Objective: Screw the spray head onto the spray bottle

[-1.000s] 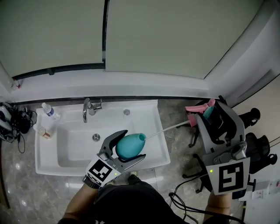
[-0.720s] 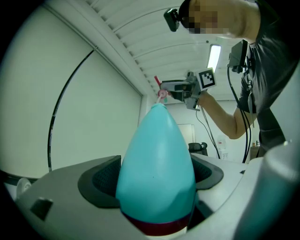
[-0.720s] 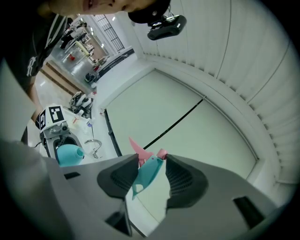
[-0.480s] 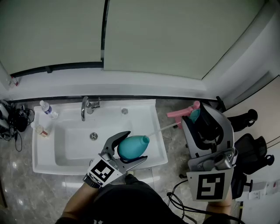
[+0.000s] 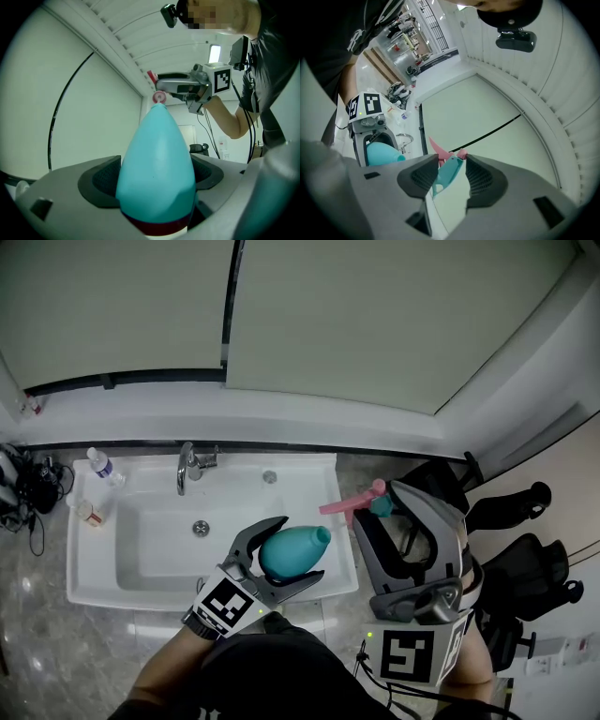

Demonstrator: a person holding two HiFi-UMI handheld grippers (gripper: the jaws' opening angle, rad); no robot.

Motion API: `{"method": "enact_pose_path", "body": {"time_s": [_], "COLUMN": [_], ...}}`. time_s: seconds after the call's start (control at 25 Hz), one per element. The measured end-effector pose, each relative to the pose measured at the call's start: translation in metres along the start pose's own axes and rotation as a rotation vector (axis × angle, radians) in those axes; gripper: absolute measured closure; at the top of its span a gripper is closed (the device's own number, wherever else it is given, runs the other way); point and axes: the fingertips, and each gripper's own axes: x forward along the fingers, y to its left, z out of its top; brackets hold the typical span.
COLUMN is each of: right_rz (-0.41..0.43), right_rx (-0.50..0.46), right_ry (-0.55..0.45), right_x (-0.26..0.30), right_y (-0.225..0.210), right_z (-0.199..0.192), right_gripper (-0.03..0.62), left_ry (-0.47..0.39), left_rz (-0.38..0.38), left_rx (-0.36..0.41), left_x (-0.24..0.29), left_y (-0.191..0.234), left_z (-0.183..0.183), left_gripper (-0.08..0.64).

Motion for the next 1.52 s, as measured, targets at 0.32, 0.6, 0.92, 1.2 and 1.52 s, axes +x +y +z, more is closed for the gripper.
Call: {"method": "enact_pose_path", "body": {"time_s": [0.32, 0.6, 0.92, 1.2, 1.52], "right_rz": [0.029, 0.041, 0.055, 0.071, 0.086], "right_rx": [-0.06, -0.109, -0.185, -0.191, -0.167], "right_ry": [-0.017, -0.014, 0.018, 0.103, 0.145], "right_x": [0.009, 0.013, 0.018, 0.021, 0.022], "right_y": [0.025, 0.036, 0.042, 0.048, 0.051], "right_z": [0.011, 0.015, 0.02, 0.017, 0.025], "right_gripper": [0.414, 0.414, 0.414, 0.414, 0.414], "left_ry": [-0.01, -0.018, -0.004, 0.01, -0.016], "left_rz": [0.0, 0.007, 0.053, 0.104, 0.127], "left_rx": [-0.004, -0.01, 0.009, 0.036, 0.078], "left_x": [0.005, 0.008, 0.008, 0.008, 0.008], "left_y": [0.001, 0.002, 0.008, 0.013, 0.015], "left_z": [0.001, 0.004, 0.004, 0.001, 0.004], "left_gripper": [0.129, 0.13, 0.13, 0.13, 0.13]}}
